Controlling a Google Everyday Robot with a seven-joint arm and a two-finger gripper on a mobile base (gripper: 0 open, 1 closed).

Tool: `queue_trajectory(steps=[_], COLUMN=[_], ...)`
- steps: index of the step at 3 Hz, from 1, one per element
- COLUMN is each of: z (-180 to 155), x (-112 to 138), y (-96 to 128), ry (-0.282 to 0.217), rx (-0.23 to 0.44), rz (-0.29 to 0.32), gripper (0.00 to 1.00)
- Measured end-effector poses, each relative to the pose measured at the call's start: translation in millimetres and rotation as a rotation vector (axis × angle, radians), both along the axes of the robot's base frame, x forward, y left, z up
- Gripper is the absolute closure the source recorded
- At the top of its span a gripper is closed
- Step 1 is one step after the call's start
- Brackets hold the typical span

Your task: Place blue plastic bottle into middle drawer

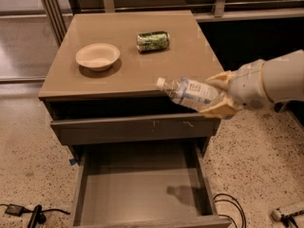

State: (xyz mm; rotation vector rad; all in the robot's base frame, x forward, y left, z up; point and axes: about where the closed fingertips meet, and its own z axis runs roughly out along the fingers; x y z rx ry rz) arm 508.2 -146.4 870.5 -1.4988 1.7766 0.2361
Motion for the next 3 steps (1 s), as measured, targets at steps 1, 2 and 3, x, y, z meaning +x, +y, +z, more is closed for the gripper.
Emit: queue_trajectory(steps=[1, 2, 3], z=[-86, -161, -225], x=[-28, -61, -79], y=[33, 61, 84], ry=[0.124, 0.207, 0.218], rx=[0.063, 0.102, 0.102], rz=[0.034, 0.083, 0.135], gripper=[1.0, 1.0, 1.0])
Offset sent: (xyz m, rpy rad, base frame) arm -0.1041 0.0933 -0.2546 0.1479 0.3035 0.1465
